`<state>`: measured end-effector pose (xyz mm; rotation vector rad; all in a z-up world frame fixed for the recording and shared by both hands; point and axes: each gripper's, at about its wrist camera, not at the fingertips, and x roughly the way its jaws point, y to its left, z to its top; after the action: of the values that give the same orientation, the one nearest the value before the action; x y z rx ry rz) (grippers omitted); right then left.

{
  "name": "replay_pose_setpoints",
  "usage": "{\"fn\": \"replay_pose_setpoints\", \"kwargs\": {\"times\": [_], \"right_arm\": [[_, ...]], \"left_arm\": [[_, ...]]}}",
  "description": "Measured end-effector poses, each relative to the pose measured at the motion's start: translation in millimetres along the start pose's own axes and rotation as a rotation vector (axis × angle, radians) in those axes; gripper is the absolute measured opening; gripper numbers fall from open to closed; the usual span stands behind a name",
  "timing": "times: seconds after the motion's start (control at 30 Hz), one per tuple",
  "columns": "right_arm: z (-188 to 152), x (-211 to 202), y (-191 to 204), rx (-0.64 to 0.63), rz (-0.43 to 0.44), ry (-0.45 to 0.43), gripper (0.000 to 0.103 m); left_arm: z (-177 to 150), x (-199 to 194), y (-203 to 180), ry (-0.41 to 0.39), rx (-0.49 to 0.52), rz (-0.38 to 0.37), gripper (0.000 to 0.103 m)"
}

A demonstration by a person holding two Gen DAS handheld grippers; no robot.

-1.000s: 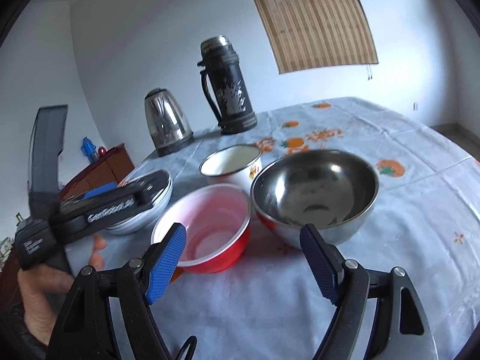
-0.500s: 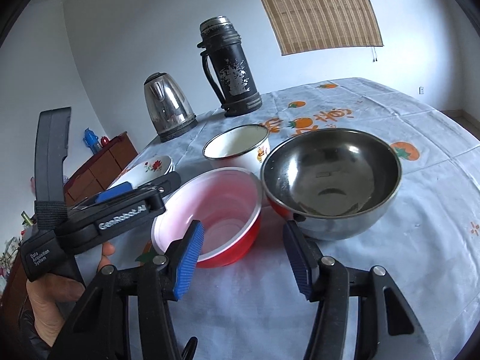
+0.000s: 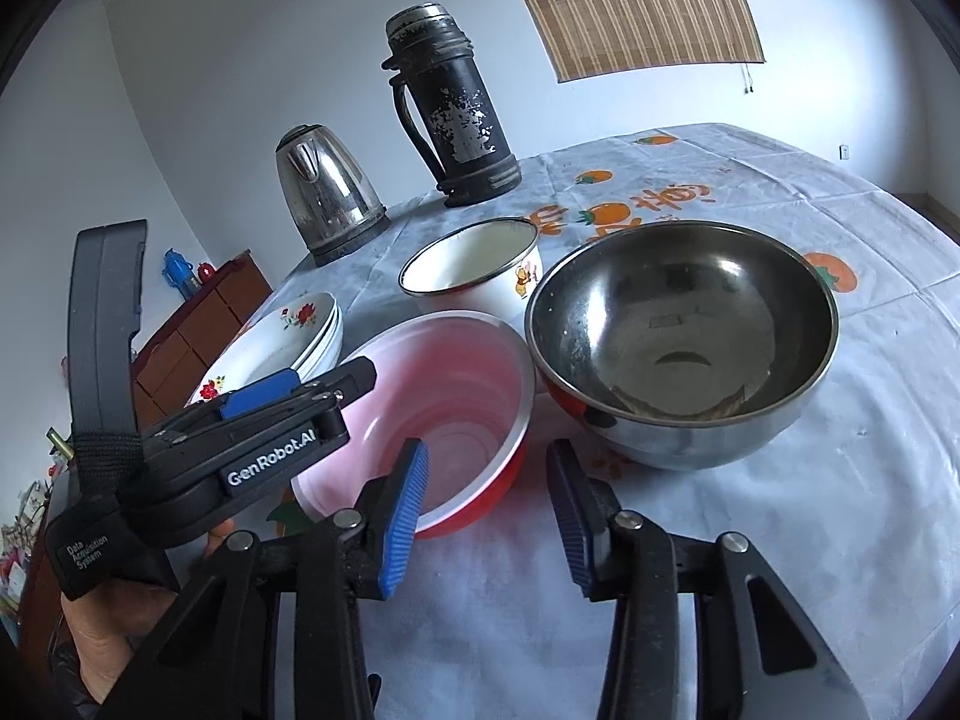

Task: Organize plates and bowls
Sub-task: 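Grasp the pink basin's rim with the left tool while the right tool grasps it too, then lift the pink basin with both tools and carry it toward the steel bowl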

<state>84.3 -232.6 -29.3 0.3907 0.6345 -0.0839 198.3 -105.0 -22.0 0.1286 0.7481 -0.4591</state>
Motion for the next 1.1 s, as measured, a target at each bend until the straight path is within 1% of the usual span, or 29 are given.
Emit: {"fn": "replay_pose_setpoints", "kwargs": {"times": [0.03, 0.1, 0.13, 0.17, 0.23, 0.33, 0.4, 0.5, 0.57, 0.63, 0.83, 0.97, 1.1], "right_arm": [[0.4, 0.3, 1.3, -0.004, -0.001, -0.002, 0.040], [0.8, 0.5, 3.6, -0.012, -0.001, -0.004, 0.037], [1.2, 1.4, 4.5, -0.015, 0.002, -0.002, 0.033], [1.8, 2.3, 4.7, -0.014, 0.002, 0.000, 0.031], [2.3, 2.2, 4.6, -0.009, 0.006, -0.002, 0.031], [1.9, 2.4, 3.8, -0.007, 0.010, -0.003, 0.030], [2.3, 3.2, 3.3, -0.004, 0.013, -0.002, 0.030], [2.5, 3.0, 3.3, -0.003, 0.014, -0.003, 0.028], [2.9, 2.9, 3.1, -0.003, 0.014, -0.008, 0.024], [2.6, 2.0, 3.7, -0.007, 0.017, -0.014, 0.023], [1.5, -1.6, 4.8, -0.008, 0.014, -0.029, 0.019], [1.1, -4.5, 3.7, -0.001, 0.010, -0.043, 0.016], [-0.1, -6.3, 4.2, -0.007, 0.013, -0.047, 0.016]], "left_arm": [[-0.6, 0.9, -1.4, 0.006, 0.004, -0.008, 0.048], [-1.6, 1.1, -5.0, 0.010, 0.015, -0.010, 0.043], [-1.9, 1.2, -6.2, 0.011, 0.019, -0.007, 0.039], [-2.5, 1.5, -7.7, 0.012, 0.024, -0.008, 0.037], [-3.7, 2.1, -9.3, 0.018, 0.025, -0.022, 0.025], [-4.5, 1.5, -9.3, 0.021, 0.010, -0.046, 0.017], [-4.8, 0.5, -8.8, 0.020, 0.003, -0.052, 0.015], [-5.5, -1.0, -6.3, 0.022, -0.020, -0.056, 0.014], [-5.4, -1.6, -2.8, 0.027, -0.045, -0.069, 0.014], [-5.5, -2.4, -0.6, 0.029, -0.056, -0.076, 0.014], [-7.1, -7.4, -9.9, -0.003, -0.005, -0.040, 0.014], [-6.2, -11.4, -8.8, -0.019, -0.012, -0.042, 0.014], [-5.5, -12.2, -7.2, -0.023, -0.020, -0.045, 0.014]]}}
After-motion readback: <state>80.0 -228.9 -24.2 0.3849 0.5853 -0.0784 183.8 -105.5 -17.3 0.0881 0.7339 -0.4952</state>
